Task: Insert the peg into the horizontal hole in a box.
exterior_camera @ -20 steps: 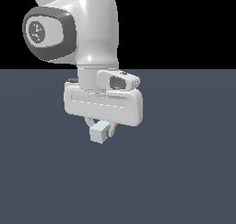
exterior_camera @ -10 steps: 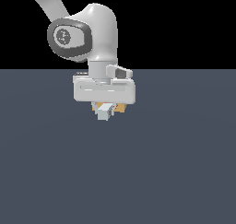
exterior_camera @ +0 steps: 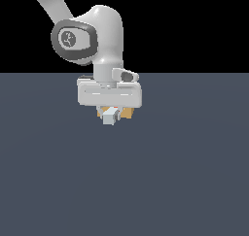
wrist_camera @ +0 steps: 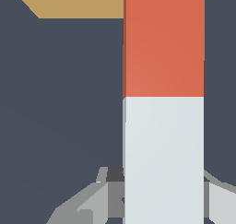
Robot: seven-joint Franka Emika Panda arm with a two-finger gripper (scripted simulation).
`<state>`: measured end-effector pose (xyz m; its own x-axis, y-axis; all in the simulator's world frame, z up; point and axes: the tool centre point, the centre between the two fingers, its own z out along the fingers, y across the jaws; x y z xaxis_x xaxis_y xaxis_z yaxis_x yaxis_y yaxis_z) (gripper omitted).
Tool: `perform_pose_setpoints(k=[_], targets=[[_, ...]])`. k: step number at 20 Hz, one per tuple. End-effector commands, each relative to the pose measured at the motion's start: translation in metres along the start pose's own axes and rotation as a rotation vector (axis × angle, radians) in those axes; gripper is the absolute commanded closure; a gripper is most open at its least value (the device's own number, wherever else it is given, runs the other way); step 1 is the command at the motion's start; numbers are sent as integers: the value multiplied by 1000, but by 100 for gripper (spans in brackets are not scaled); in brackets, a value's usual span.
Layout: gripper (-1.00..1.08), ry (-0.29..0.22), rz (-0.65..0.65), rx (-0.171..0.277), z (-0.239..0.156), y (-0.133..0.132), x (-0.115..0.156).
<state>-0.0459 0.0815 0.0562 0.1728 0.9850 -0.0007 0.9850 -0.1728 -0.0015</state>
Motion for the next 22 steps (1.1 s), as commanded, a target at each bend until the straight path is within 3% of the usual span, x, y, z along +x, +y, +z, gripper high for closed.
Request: perform_pose_setpoints(k=[1, 8, 17, 22], targets=[[108, 1, -1, -2, -1, 1, 0], [108, 0, -1, -1, 0, 0, 9], [108, 1, -1, -2, -1, -1, 67], [108, 1, -1, -3, -1, 0, 86]])
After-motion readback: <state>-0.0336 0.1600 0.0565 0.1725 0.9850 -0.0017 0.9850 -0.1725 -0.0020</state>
